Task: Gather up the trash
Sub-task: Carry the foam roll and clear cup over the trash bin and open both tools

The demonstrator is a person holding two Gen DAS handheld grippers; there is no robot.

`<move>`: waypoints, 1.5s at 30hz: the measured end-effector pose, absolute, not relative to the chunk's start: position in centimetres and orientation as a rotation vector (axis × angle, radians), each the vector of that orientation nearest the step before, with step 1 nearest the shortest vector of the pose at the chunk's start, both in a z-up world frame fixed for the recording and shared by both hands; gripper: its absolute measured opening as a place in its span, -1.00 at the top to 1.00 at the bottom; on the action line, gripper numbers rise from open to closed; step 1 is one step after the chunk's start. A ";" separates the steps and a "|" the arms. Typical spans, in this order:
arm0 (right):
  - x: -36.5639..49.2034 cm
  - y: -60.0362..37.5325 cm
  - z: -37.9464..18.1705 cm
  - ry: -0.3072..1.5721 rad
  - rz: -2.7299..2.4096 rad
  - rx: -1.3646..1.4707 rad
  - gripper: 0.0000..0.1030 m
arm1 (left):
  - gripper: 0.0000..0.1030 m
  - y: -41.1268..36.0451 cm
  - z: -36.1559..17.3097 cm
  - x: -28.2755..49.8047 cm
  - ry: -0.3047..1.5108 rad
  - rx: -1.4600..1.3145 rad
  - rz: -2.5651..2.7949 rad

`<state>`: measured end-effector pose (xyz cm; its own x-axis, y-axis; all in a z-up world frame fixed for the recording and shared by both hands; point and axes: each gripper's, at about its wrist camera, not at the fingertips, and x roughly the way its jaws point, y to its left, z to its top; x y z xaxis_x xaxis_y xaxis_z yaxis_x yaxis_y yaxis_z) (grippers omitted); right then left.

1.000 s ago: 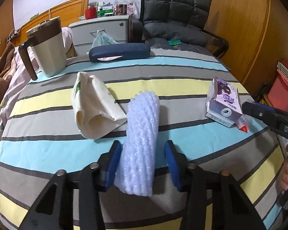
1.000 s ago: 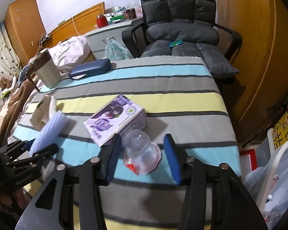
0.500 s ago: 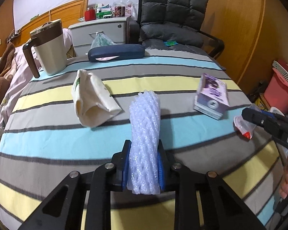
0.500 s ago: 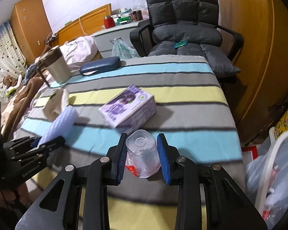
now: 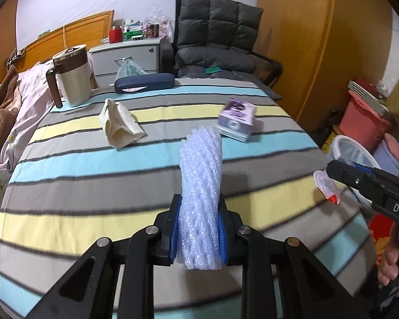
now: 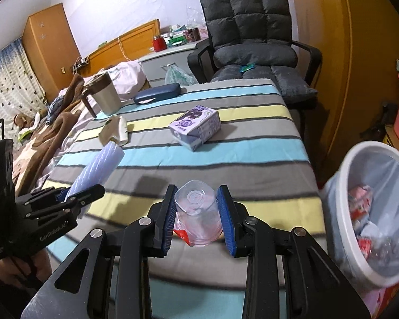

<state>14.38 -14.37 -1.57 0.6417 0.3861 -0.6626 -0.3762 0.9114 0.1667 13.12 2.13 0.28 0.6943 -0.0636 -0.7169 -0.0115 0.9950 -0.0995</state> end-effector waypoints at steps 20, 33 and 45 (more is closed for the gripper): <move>10.5 -16.7 -1.5 0.736 0.399 0.054 0.35 | 0.52 -2.4 1.6 8.4 0.777 -0.063 -0.112; 10.3 -18.4 -1.7 0.726 0.370 0.078 0.35 | 0.52 -3.6 1.6 9.1 0.775 -0.047 -0.125; 10.6 -21.8 -1.4 0.711 0.289 0.112 0.35 | 0.52 -6.4 1.8 11.2 0.774 -0.027 -0.195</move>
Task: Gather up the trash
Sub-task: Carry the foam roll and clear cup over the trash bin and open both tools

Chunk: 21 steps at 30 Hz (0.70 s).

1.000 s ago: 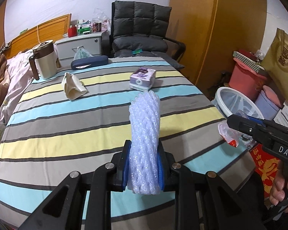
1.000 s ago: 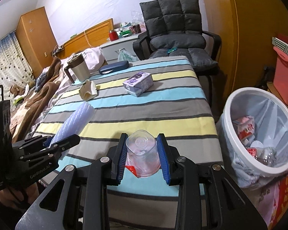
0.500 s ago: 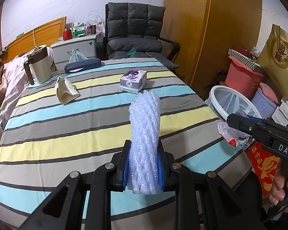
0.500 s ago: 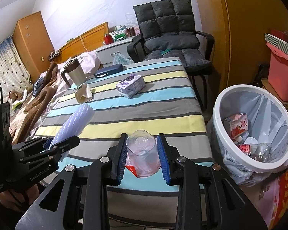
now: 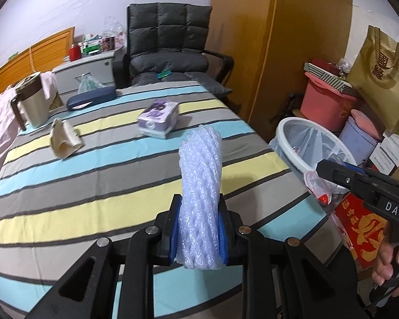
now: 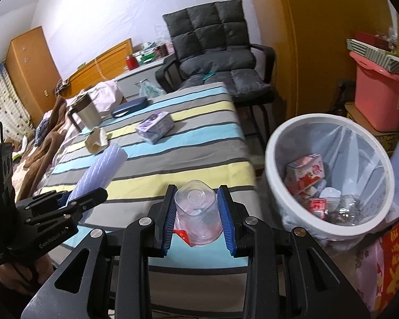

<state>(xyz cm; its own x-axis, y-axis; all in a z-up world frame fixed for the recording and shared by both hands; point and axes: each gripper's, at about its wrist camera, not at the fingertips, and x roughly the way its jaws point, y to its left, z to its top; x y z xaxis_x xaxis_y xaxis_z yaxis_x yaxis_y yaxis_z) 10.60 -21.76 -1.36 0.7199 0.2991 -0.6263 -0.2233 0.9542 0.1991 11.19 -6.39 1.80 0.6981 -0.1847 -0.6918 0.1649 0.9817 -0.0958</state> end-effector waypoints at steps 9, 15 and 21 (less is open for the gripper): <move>10.5 -25.8 -1.5 0.704 0.191 0.161 0.35 | 0.52 -10.6 1.8 13.6 0.780 -0.004 -0.287; 10.6 -28.4 -1.8 0.699 0.127 0.197 0.35 | 0.52 -13.4 1.8 15.1 0.784 0.018 -0.360; 10.7 -30.5 -2.4 0.704 0.074 0.230 0.35 | 0.52 -16.2 1.2 16.7 0.804 0.038 -0.422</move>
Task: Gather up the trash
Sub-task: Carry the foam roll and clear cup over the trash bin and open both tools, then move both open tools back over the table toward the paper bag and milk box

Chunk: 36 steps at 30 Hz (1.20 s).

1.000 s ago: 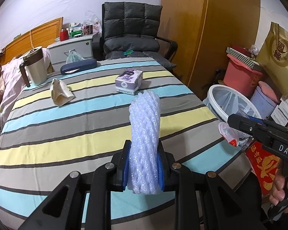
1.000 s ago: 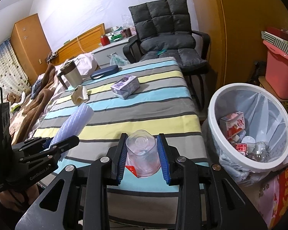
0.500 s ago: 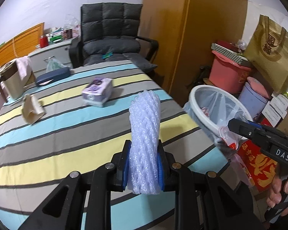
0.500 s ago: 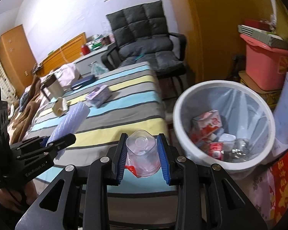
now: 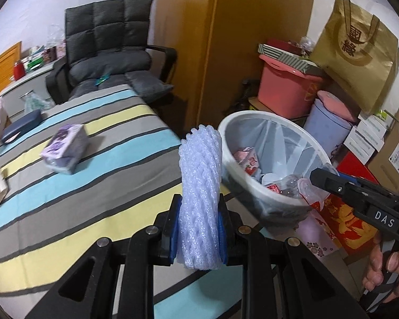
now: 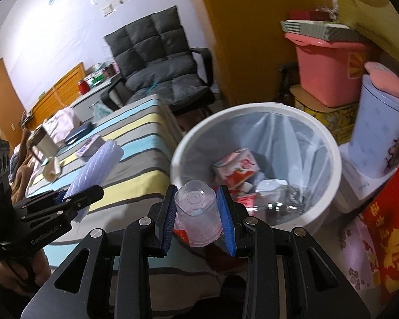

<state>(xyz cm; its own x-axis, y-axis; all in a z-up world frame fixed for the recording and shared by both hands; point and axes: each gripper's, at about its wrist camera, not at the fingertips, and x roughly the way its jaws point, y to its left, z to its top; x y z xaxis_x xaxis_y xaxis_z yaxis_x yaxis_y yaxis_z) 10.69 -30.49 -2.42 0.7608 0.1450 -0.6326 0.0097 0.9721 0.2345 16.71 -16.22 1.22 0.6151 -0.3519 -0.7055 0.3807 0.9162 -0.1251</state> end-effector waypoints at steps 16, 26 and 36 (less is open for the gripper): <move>11.7 -33.6 -3.8 0.731 -0.015 0.249 0.35 | 0.51 -23.0 0.3 20.2 0.850 0.055 -0.587; 13.0 -34.2 -4.5 0.761 -0.026 0.241 0.35 | 0.42 -25.2 -0.8 22.2 0.899 0.044 -0.627; 12.6 -34.3 -4.1 0.731 -0.046 0.212 0.03 | -0.05 -24.0 -0.2 22.2 0.873 0.007 -0.592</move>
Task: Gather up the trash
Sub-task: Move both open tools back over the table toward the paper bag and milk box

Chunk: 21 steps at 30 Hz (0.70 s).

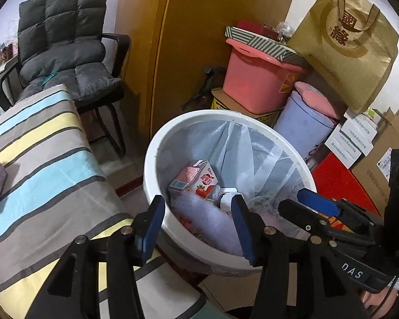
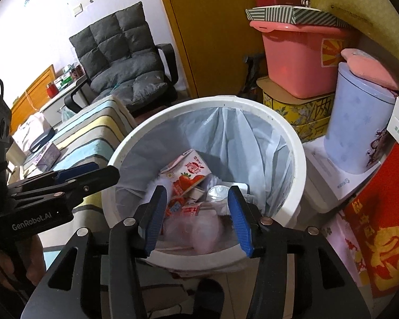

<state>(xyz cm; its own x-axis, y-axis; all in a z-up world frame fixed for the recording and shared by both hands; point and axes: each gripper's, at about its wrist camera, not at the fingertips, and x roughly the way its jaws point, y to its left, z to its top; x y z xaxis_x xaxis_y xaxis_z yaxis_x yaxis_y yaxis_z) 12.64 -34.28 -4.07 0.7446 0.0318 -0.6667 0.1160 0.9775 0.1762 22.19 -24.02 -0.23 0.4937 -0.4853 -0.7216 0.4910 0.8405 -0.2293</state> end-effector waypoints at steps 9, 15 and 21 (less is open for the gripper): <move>12.0 -32.5 -3.1 0.718 -0.004 0.199 0.03 | -0.05 -21.5 0.8 20.5 0.844 -0.004 -0.536; 11.6 -31.0 -2.5 0.711 0.025 0.179 0.03 | -0.06 -19.1 1.4 19.0 0.830 -0.026 -0.495; 11.1 -29.7 -1.9 0.697 0.052 0.166 0.03 | -0.07 -16.8 1.8 17.6 0.817 -0.040 -0.465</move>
